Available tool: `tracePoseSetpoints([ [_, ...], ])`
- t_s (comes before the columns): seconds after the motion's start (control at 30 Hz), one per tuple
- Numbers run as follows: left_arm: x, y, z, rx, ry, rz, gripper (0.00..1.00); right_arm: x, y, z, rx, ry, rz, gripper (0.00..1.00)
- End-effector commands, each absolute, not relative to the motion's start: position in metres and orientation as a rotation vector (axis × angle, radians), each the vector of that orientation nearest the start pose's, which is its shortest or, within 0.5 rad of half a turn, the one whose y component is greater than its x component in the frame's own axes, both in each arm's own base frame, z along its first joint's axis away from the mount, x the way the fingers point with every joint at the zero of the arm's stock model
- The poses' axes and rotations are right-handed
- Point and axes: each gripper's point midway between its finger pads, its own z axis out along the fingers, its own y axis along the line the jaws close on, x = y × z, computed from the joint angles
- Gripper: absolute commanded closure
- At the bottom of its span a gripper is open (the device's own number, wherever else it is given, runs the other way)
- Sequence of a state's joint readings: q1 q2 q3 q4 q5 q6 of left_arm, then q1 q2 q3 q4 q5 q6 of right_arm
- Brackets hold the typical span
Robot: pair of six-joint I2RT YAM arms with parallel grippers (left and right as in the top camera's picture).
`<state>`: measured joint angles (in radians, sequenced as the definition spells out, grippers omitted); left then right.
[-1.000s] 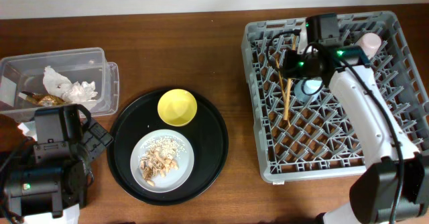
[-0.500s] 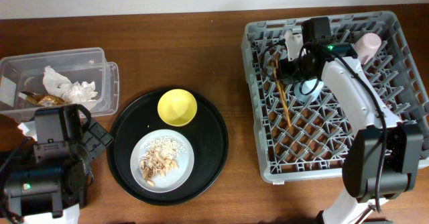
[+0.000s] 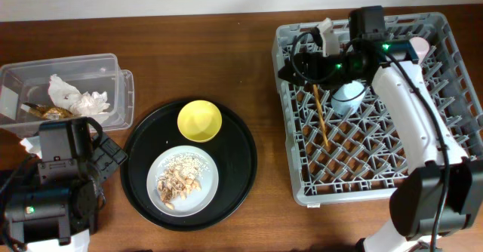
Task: Sort waste into correct bins and load items into the dishwasher rack
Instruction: 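Insert the second chopstick into the rack beside the first, then reach the right gripper to the tray and grasp the yellow cup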
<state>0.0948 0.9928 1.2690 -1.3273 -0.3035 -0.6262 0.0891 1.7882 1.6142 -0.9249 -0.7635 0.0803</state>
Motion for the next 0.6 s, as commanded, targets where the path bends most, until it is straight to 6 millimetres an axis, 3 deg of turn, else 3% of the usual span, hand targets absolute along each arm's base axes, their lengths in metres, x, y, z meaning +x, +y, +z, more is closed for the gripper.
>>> tracePoseSetpoints([
  [0.0,0.208,0.074,0.257,-1.017,2.334,0.201,0.01,0.380,0.210,0.231,-0.439,2.490,1.219,0.02],
  [0.17,0.208,0.074,0.257,-1.017,2.334,0.201,0.01,0.378,0.279,0.195,-0.665,2.496,0.626,0.00],
  [0.23,0.208,0.074,0.257,-1.017,2.334,0.201,0.01,0.381,0.302,0.185,-0.622,2.474,0.496,0.04],
  [0.43,0.208,0.074,0.257,-1.017,2.334,0.201,0.01,0.375,0.395,0.134,-0.712,2.359,0.451,0.21],
  [0.57,0.208,0.074,0.257,-1.017,2.335,0.201,0.01,0.372,0.419,0.083,-0.729,2.397,0.457,0.29],
])
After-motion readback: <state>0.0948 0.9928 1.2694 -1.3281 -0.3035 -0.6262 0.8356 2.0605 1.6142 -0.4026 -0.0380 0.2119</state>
